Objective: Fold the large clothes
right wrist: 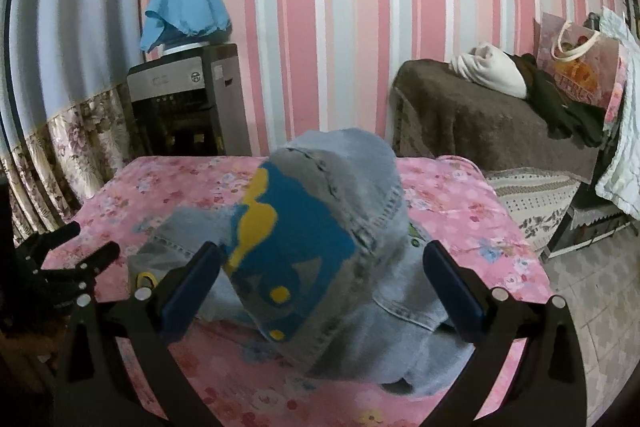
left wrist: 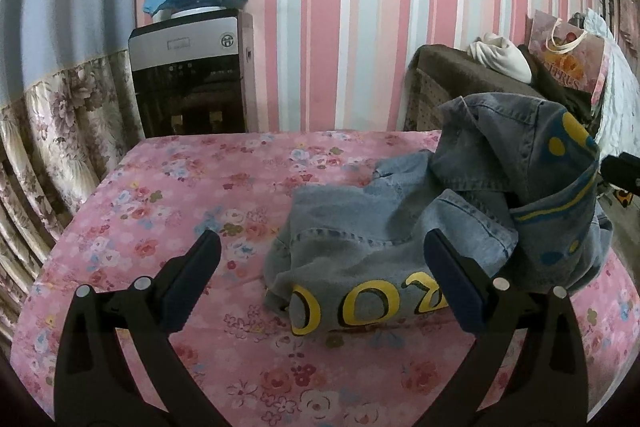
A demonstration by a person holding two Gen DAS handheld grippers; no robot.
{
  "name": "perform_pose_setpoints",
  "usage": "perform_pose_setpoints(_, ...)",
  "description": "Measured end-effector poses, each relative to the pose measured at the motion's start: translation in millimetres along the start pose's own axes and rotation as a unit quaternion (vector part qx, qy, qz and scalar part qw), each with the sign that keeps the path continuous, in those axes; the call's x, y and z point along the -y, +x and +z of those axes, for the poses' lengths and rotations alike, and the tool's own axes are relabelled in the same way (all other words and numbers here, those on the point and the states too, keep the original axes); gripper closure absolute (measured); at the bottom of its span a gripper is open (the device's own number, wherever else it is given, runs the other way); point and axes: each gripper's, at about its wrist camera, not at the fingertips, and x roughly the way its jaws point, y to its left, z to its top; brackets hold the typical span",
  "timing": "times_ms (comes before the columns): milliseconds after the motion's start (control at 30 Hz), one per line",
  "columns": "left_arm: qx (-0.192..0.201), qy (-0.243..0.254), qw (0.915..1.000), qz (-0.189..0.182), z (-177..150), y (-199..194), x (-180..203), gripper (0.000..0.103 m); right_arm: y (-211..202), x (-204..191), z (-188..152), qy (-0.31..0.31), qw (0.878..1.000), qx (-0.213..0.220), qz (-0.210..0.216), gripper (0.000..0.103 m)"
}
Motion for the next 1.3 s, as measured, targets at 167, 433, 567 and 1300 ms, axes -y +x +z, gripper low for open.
perform_pose_setpoints(167,-0.005,-0.002,1.0000,-0.002,-1.1,5.3,-1.3,0.003,11.4,-16.7,7.1,-0.024,1.000,0.011,0.003,0.002)
perform_pose_setpoints(433,-0.013,0.007,0.9998,-0.014,-2.7,14.7,13.1,0.003,33.3,5.9,-0.9,-0.037,0.998,-0.025,-0.035,0.077)
perform_pose_setpoints(567,-0.023,0.021,0.9991,-0.029,-4.4,23.3,33.6,0.003,23.8,40.6,-5.5,-0.034,0.997,-0.017,-0.069,0.092)
perform_pose_setpoints(1300,-0.029,0.118,0.9896,-0.077,-13.2,87.7,147.9,0.019,14.6,123.3,-19.1,0.020,0.999,0.005,-0.036,0.093)
